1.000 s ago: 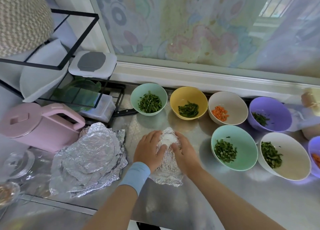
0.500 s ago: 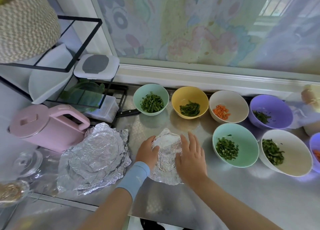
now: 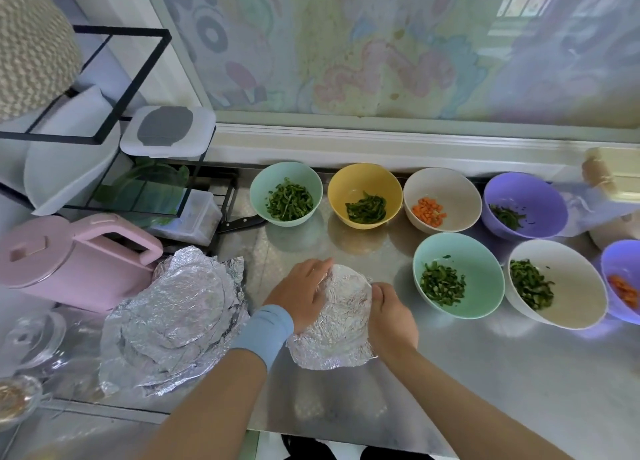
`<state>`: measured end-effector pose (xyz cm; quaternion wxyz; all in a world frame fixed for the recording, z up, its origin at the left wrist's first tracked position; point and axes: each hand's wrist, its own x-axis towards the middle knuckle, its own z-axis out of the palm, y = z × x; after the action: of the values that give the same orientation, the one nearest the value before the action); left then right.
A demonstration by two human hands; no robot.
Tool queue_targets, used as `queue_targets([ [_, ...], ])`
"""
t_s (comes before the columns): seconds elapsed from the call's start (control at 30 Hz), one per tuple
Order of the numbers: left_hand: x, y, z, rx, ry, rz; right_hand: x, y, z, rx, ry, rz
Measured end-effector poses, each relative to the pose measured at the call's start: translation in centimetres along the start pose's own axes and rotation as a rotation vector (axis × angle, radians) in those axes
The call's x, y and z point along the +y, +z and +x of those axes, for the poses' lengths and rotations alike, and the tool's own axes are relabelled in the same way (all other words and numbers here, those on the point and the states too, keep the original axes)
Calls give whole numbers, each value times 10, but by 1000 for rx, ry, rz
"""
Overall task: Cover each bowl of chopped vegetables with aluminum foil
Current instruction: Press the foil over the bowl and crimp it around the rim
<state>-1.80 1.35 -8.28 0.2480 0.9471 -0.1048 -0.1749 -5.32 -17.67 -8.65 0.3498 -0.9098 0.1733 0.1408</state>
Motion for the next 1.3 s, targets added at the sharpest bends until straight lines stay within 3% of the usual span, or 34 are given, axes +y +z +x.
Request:
queue_targets([
  [0.17, -4, 17, -6, 188, -89, -224, 0, -1, 18, -93, 23, 376],
  [0.3, -4, 17, -7, 183, -226, -438, -3, -11, 34, -231, 95, 469],
  [0.37, -5, 17, -10, 126, -250, -393, -4, -12, 39, -242, 53, 301],
  [0.43, -5, 22, -14, 133, -262, -351, -8, -18, 38, -201, -69, -136],
  [0.5, -1, 26, -18, 194, -285, -376, -16, -25, 24, -44, -275, -450],
  [0.57, 5, 29, -20, 255, -325, -408, -22, -23, 4, 71, -395, -408],
  [0.8, 17, 36, -22, 359, -479, -486, -16, 17, -26, -19, -120, -10],
  [0.9, 12, 34, -22, 278, -524, -306, -13, 14, -14, -9, -130, 80],
  [1.0, 5, 21, -15, 266, -434, -59, -9, 12, -2, -27, -196, 87],
  [1.07, 7, 10, -10, 276, -232, -80, -4, 10, 4, -52, -256, 105],
  [1.17, 14, 3, -1, 112, -16, -67, 5, 7, 6, 34, -333, -7],
  [1.23, 16, 7, 2, 52, 18, -47, 11, 6, -1, 61, -335, -41],
  [1.3, 14, 13, 2, 61, 10, -83, 14, 6, -8, -43, -298, 103],
])
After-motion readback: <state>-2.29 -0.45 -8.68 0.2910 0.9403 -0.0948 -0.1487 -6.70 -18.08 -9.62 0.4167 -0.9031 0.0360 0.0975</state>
